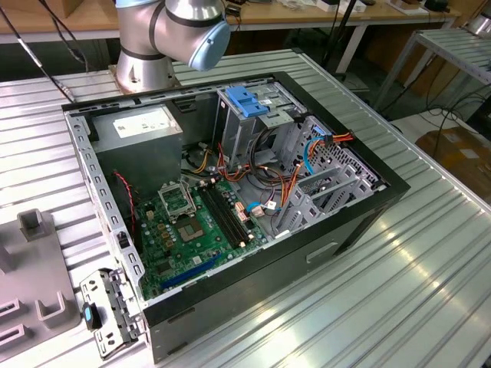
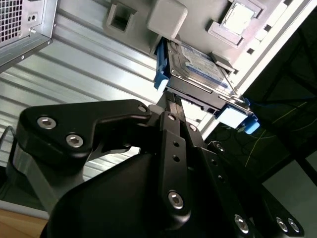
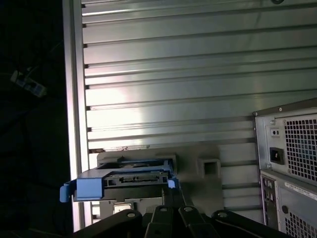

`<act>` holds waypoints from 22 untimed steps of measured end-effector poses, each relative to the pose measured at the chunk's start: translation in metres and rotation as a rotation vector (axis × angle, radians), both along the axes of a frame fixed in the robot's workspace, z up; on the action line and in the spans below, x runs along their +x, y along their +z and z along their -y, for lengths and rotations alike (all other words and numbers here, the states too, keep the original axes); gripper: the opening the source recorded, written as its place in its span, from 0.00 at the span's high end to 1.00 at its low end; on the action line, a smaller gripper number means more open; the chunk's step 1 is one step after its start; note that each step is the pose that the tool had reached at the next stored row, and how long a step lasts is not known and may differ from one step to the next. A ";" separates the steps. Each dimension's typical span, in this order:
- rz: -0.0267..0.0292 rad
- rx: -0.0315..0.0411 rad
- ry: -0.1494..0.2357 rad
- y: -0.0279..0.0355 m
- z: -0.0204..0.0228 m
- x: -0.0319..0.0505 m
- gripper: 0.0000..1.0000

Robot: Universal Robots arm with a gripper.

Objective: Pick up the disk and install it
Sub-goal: 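Reach for the disk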

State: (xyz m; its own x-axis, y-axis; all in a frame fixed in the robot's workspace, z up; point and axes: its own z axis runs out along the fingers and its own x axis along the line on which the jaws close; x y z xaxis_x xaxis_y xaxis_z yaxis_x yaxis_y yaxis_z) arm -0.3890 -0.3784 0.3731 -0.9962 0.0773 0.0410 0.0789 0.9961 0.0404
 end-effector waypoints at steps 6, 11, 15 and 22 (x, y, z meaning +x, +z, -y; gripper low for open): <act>-0.0001 0.0000 0.000 -0.0002 -0.0001 -0.0102 0.89; -0.0001 0.0001 0.000 -0.0006 -0.0003 -0.0209 0.89; -0.0001 0.0001 0.000 -0.0006 -0.0003 -0.0221 0.89; -0.0002 0.0005 0.000 -0.0006 -0.0003 -0.0289 0.89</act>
